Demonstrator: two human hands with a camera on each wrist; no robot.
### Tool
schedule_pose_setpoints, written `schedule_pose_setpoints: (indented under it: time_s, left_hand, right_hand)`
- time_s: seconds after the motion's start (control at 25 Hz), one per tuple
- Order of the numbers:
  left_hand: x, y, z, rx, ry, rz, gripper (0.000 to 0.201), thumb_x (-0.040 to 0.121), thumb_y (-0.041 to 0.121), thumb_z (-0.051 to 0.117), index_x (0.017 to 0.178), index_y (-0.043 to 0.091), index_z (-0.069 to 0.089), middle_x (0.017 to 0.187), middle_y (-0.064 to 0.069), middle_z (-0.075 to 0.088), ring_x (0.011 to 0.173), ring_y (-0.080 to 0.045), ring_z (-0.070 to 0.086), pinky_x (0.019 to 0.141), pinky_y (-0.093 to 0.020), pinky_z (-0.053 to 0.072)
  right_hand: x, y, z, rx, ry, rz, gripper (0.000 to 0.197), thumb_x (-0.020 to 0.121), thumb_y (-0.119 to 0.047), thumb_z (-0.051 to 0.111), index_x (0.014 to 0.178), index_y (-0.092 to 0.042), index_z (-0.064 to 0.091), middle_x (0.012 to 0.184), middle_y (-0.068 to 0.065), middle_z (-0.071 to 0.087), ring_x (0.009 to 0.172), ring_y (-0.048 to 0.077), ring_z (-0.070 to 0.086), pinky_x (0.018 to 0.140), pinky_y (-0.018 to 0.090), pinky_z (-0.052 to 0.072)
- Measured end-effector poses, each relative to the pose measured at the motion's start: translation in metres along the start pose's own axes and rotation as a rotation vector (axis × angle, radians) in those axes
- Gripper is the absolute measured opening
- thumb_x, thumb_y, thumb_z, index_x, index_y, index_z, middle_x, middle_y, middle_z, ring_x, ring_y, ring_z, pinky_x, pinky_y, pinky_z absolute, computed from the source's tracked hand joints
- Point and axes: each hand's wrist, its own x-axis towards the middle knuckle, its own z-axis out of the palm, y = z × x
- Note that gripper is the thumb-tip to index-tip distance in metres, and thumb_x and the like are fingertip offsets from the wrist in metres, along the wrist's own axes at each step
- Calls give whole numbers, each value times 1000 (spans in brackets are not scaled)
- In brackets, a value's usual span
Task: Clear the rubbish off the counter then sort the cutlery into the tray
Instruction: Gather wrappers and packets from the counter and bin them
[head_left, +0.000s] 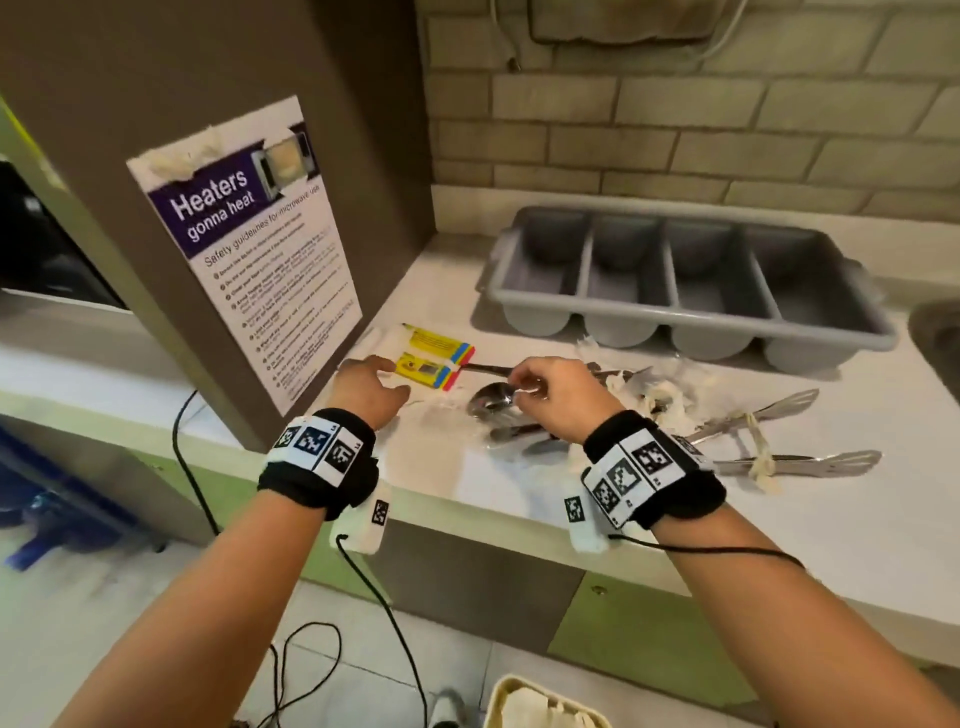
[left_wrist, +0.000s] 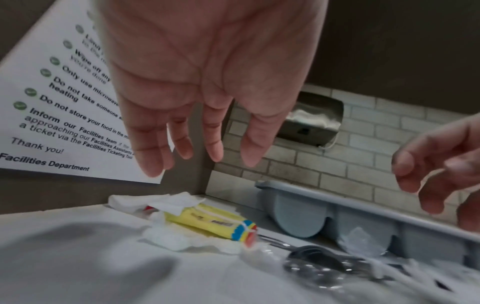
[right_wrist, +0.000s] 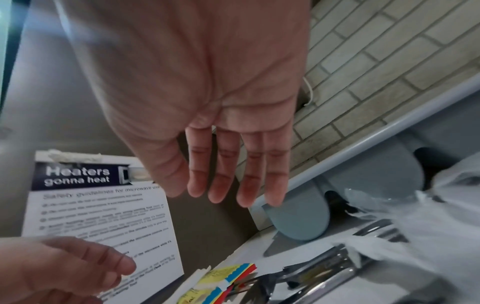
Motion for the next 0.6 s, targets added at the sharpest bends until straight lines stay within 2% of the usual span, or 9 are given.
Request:
schedule_pose_setpoints:
  time_s: [0.08,0.16,0.28,0.32,0.36,0.4,0.44,0.52,0.6]
  left_hand:
    - [36,-8,-2,-7,13,15,39,84,20,61,122,15,57,136,-17,46,119,-31,53,105,-32,40]
    - [67,-17,0,20,-4,89,42,86,13,56,128,15,54,144,-17,37,128,-30,46,110,-32,35]
    - [102,-28,8,175,-159,119,56,88,11,50,140,29,39,158,-9,12,143,-25,25,117,-32,26]
    - [110,-31,10,258,-218,114,60,87,14,50,142,33,33,158,-7,8,145,-25,20,118,-33,24]
    - [116,-33,14,345,-273,114,63,87,18,51,144,35,28,158,-10,11,145,-26,20,118,-33,26]
    - [121,-35,16,408,-316,115,66,87,21,52,145,34,25,154,-14,21,141,-29,27,115,-34,30]
    - [124,-37,19,426,-326,120,66,86,22,55,145,32,26,147,-17,34,135,-31,37,112,-34,35]
    - [128,-38,19,350,-240,128,57,84,17,59,137,25,42,132,-17,53,121,-32,52,104,-34,43]
    - [131,-37,16,241,-122,130,38,84,9,58,122,17,58,124,-17,60,114,-32,57,99,-32,47]
  right_hand:
    - [30,-10,11,-53,-18,36,27,83,-13,59,109,-12,64,113,12,65,105,26,60,93,31,46]
    - [55,-18,22,-121,-83,60,28,83,-16,59,111,-14,64,119,12,62,110,28,57,94,30,43]
    - [76,-30,44,-246,-310,78,34,82,-18,61,115,-21,62,126,8,58,115,26,55,87,25,41]
    - [80,-31,53,-288,-392,66,39,80,-17,62,119,-22,60,129,6,56,117,25,54,89,26,41]
    - [82,-32,60,-336,-449,57,43,80,-17,61,122,-24,58,132,4,54,120,24,52,93,28,42]
    - [84,-31,68,-390,-478,50,42,81,-19,59,123,-26,57,133,2,53,122,24,51,94,30,42]
    - [87,-30,74,-447,-487,42,38,83,-22,55,121,-27,57,131,2,54,120,25,51,90,31,42]
    - [93,-30,81,-478,-497,39,31,87,-23,52,117,-23,59,125,6,58,116,28,55,84,29,42]
    - [98,-30,82,-461,-484,60,29,90,-21,49,118,-17,59,125,10,58,116,31,55,92,34,45]
